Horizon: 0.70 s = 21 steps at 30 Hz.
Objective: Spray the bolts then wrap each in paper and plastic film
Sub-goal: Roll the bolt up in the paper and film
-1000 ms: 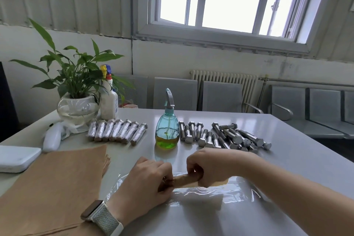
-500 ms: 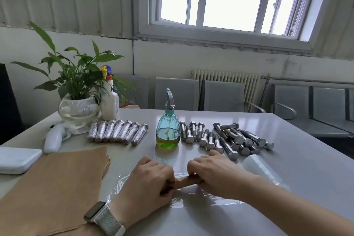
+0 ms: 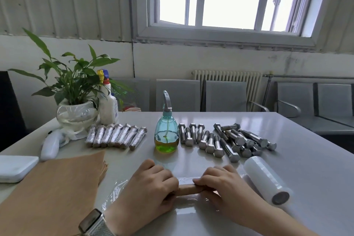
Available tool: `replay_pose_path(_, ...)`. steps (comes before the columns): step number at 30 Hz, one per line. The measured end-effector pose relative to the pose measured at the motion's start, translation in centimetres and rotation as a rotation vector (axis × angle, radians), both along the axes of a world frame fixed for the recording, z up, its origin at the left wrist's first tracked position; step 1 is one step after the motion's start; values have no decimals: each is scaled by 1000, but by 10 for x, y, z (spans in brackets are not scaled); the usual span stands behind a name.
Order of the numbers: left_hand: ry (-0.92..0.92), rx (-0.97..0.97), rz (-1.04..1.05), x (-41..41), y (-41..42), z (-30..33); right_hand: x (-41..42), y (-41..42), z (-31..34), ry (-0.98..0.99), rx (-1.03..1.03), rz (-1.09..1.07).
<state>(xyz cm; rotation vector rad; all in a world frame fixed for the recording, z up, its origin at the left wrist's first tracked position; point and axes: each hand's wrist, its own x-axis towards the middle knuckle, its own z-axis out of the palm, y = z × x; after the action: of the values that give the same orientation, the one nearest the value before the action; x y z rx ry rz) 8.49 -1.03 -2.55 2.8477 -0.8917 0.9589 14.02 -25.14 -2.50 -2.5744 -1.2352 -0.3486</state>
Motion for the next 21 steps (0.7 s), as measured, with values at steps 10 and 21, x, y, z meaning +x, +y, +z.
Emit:
replay_pose_path(10, 295, -337, 30, -1, 11, 2, -4, 0, -14, 21, 130, -48)
replay_pose_path(21, 332, -319, 234, -8, 31, 4, -9, 0, -15, -21, 146, -84)
